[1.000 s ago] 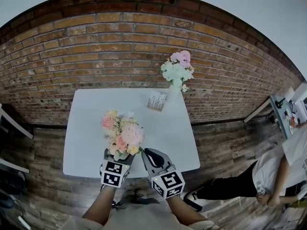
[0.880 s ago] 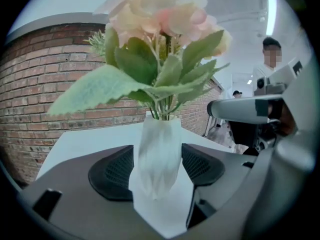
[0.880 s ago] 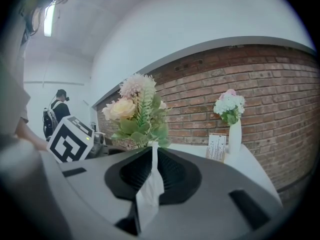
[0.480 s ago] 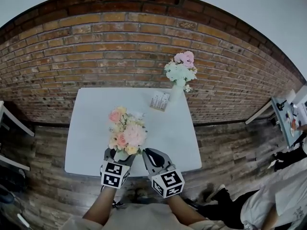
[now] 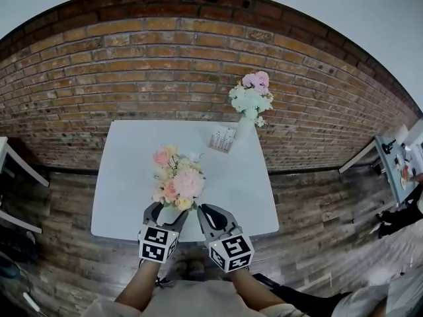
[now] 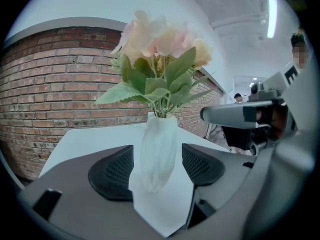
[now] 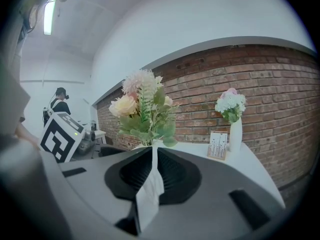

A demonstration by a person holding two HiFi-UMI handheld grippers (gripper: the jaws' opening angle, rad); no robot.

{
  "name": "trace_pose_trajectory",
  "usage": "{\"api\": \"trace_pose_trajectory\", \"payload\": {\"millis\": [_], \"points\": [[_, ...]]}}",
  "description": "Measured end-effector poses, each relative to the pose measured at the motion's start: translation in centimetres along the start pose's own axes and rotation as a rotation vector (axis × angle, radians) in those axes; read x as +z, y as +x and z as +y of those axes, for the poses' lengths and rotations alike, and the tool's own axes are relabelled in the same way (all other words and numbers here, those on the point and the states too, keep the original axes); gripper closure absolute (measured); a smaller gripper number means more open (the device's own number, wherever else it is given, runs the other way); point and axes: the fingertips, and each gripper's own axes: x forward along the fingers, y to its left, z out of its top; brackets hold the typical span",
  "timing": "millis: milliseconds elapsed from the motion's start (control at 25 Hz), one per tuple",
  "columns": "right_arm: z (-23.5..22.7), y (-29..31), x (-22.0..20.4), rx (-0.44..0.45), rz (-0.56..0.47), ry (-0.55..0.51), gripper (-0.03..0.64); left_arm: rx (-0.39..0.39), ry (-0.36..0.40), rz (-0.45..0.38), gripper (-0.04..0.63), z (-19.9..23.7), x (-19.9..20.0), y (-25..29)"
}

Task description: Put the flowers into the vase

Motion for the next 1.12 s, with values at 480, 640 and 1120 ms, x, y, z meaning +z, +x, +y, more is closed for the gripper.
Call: {"api": "trace_pose_trajectory", "payload": {"millis": [480, 640, 1120], "points": [[1.3, -0.5, 0.2, -0.023, -0.001, -0.016, 0.581, 0.053, -0.012, -0.076, 0.385, -1.4, 1.0, -3.5], [1.7, -1.0, 0.1, -0.032, 0.007, -0.013, 0.588, 0.071, -0.031, -0.12, 0.504, -2.2, 2.3, -4.6], [2.6, -2.7, 4.0, -0.044, -0.055, -0.035, 0.609, 0.077, -0.008, -0.256, 0.586, -5.0, 8.2, -7.3]]}}
